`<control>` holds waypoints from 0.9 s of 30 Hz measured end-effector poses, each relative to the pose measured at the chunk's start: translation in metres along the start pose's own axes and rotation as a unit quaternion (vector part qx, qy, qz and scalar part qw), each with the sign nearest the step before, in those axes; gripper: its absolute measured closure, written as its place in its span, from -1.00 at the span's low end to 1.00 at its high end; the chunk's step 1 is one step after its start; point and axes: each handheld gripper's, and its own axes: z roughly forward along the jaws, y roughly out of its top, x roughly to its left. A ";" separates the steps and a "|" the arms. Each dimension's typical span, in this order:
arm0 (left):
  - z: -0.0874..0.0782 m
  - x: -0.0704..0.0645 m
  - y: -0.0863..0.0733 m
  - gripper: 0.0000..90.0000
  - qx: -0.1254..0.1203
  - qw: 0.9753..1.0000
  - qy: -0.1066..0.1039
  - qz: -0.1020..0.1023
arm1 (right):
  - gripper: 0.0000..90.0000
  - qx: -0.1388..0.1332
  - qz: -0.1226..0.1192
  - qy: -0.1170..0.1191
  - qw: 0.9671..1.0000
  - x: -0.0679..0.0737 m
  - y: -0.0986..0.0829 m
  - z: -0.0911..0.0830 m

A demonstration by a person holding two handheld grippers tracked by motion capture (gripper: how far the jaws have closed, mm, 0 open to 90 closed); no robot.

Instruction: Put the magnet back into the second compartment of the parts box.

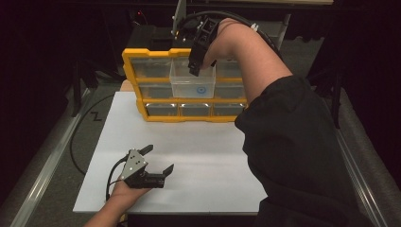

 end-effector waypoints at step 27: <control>0.001 -0.001 0.000 -0.94 0.001 1.000 -0.001 0.005 | -0.42 0.001 0.006 -0.004 1.000 0.008 -0.045 -0.007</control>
